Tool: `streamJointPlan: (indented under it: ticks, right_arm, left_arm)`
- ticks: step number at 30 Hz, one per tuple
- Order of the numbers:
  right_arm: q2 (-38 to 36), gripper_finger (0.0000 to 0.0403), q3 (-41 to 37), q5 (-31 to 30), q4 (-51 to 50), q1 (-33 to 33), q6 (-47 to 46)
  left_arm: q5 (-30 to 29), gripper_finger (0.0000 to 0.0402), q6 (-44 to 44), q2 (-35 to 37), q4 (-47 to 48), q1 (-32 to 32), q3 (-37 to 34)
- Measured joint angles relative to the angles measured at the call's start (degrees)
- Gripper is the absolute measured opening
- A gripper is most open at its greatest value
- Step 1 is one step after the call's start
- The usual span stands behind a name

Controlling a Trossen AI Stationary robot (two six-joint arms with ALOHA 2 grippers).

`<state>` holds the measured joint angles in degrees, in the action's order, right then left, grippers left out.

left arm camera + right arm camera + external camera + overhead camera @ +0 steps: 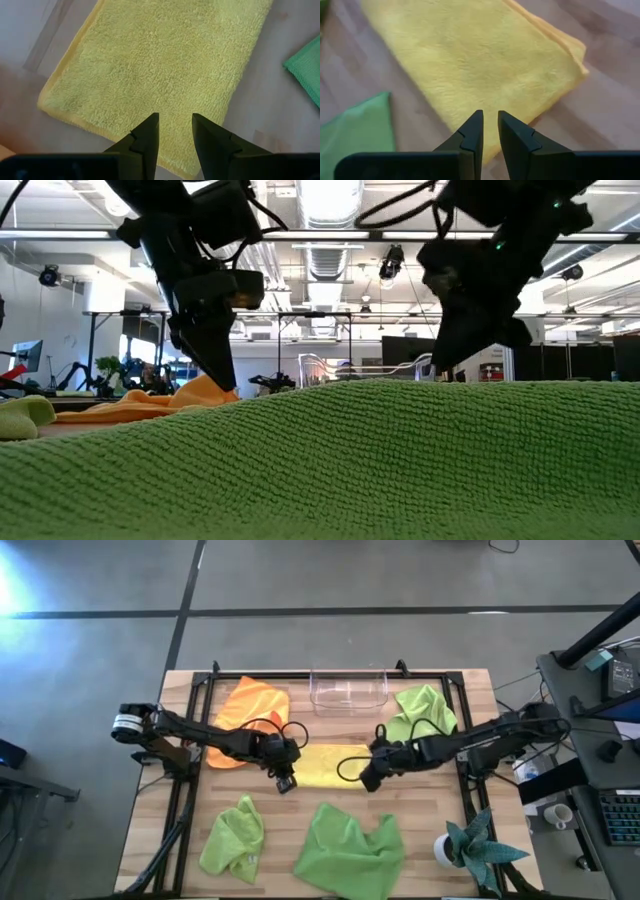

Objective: Fold microfiber towels
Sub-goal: Fold the yellow microfiber cloth

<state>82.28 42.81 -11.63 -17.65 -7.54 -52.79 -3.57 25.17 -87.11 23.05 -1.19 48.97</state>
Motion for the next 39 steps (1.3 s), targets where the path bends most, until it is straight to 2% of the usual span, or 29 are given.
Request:
streamJointPlan:
  ticks: [11,21,30,39]
  right_arm:
    - [6.11,0.0056,0.13,-0.30,0.54,5.43,5.97]
    - [9.49,0.0056,0.90,0.08,0.73,5.73,6.35]
    - [11.02,0.0056,0.94,3.69,0.86,5.41,5.86]
    - [11.78,0.0056,1.07,10.26,1.20,3.64,2.98]
  left_arm:
    - [-0.35,0.0100,0.19,0.00,-0.04,0.07,-0.02]
    - [-1.24,0.0099,1.55,0.00,-0.37,0.35,-1.16]
    - [-1.23,0.0099,1.97,0.00,-3.47,0.35,-4.15]
    - [-1.22,0.0099,1.56,0.00,-3.60,0.39,-4.61]
